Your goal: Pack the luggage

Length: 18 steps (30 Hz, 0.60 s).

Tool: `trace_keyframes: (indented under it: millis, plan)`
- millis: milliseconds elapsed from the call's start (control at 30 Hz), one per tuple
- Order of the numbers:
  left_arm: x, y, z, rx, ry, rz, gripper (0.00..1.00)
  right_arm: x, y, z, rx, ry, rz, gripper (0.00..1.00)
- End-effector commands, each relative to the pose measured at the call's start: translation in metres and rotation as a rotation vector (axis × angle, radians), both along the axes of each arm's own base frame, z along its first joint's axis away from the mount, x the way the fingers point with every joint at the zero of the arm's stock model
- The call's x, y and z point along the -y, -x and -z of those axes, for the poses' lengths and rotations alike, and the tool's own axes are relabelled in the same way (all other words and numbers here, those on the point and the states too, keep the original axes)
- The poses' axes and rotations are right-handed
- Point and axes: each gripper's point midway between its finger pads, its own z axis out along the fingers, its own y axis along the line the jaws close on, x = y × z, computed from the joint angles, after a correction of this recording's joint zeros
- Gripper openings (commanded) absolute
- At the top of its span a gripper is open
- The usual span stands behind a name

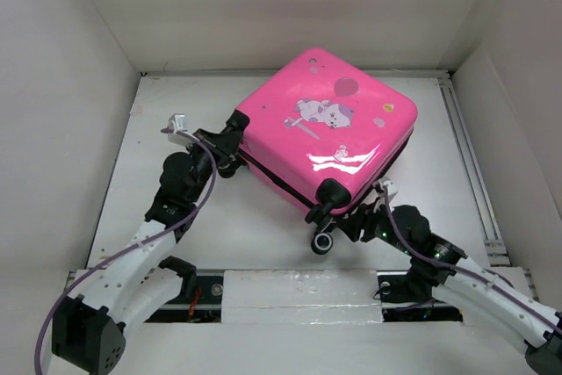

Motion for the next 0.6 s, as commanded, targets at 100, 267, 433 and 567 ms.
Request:
trace_keyframes:
  millis: [100, 267, 433, 567]
  plan:
    - [0.075, 0.048, 0.011, 0.083, -0.222, 0.279, 0.22, -0.001, -0.033, -0.050, 0.212, -0.077, 0.093, 0.54]
    - [0.129, 0.104, 0.043, 0.134, -0.370, 0.548, 0.73, -0.018, -0.028, -0.037, 0.182, -0.006, -0.027, 0.54]
    - [0.145, 0.133, 0.066, 0.112, -0.435, 0.681, 1.00, -0.015, -0.026, -0.053, 0.225, -0.034, -0.025, 0.54]
    - [0.152, 0.140, 0.077, 0.094, -0.463, 0.729, 1.00, -0.010, -0.025, -0.064, 0.249, -0.065, -0.002, 0.59]
